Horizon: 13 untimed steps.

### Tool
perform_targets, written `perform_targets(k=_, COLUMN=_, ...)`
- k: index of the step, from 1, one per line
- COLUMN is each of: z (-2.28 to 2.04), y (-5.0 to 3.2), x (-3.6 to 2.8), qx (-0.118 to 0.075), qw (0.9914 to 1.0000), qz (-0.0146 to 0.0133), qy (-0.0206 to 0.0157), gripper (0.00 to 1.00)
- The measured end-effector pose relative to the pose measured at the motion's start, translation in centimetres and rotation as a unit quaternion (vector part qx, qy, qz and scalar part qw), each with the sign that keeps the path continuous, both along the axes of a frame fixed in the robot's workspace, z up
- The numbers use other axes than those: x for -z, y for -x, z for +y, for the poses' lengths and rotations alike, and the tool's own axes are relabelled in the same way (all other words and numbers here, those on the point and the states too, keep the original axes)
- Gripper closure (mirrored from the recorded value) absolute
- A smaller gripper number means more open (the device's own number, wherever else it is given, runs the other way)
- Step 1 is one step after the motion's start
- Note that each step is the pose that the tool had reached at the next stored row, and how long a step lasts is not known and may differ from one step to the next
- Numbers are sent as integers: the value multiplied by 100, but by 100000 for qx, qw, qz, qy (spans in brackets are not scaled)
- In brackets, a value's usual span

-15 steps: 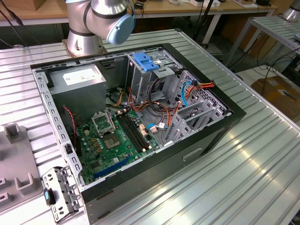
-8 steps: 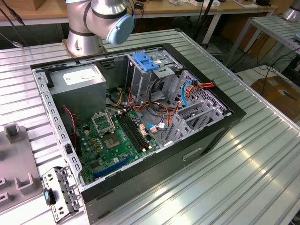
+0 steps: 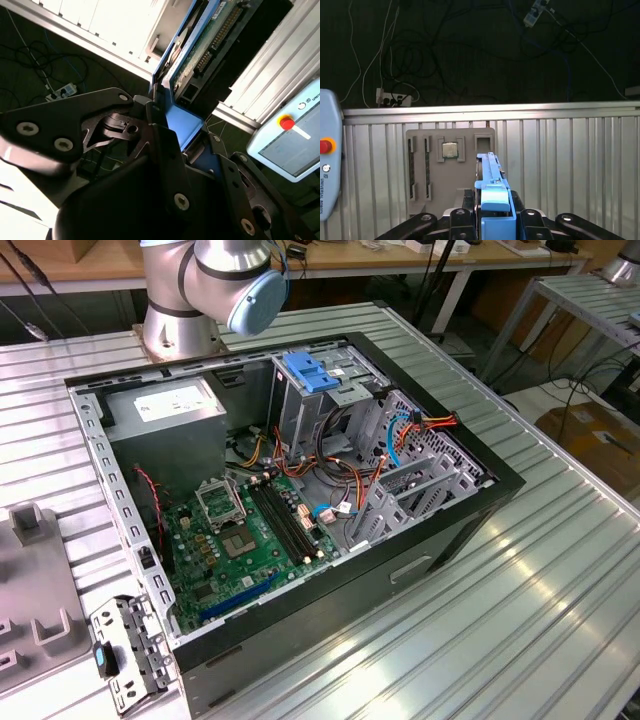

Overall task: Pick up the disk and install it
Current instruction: 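Pick up the disk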

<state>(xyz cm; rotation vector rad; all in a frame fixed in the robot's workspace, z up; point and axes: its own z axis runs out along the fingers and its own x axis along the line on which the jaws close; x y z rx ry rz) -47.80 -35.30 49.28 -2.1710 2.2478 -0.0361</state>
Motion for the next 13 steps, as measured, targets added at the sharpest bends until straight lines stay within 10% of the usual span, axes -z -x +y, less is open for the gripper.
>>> perform_targets(k=13, z=0, y=-35, x=-5, qx=1, qw=100000, qz=-2, qy=-2, gripper=63)
